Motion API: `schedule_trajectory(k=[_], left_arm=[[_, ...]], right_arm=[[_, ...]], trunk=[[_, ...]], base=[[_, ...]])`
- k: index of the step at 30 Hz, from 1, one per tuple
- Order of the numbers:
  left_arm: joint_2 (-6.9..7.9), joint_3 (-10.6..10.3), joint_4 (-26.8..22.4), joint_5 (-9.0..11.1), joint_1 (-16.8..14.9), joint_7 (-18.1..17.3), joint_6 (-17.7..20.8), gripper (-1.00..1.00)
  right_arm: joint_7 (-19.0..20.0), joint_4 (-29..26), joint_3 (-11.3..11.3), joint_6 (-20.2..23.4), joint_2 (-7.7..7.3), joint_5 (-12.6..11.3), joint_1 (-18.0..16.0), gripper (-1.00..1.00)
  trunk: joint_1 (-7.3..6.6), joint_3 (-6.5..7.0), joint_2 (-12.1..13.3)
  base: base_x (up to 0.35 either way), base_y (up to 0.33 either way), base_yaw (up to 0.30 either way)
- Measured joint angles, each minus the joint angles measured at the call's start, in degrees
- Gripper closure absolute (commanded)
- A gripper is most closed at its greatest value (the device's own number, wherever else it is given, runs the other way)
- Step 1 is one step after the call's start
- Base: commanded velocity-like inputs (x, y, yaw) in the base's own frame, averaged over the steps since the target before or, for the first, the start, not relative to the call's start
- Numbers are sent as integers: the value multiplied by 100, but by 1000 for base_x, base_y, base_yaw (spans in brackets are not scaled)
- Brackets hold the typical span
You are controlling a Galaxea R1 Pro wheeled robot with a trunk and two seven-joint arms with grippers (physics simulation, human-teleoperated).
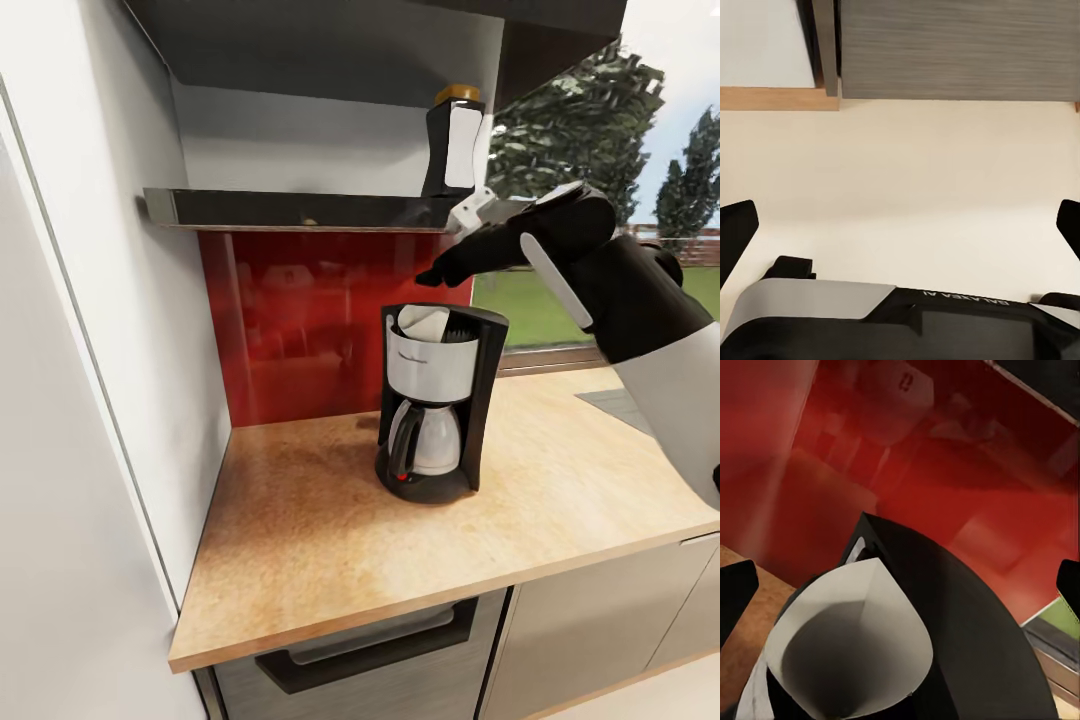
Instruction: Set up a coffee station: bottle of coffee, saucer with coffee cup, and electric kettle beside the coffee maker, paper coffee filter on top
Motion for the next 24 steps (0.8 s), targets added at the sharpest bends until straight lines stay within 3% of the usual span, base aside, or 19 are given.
schedule_trajectory(k=[9, 20, 24], left_arm=[[0, 0, 0, 0, 0, 0, 0, -100], [0, 0, -1, 0, 0, 0, 0, -100], [0, 0, -2, 0, 0, 0, 0, -100]], right_arm=[[3, -204, -25, 7, -79, -16, 0, -100], [9, -361, -18, 9, -138, -43, 40, -100], [1, -551, -17, 6, -317, -267, 107, -100]], trunk=[[1, 0, 0], [3, 0, 1], [4, 0, 1]], base=[[-37, 0, 0], [-296, 0, 0], [-331, 0, 0]])
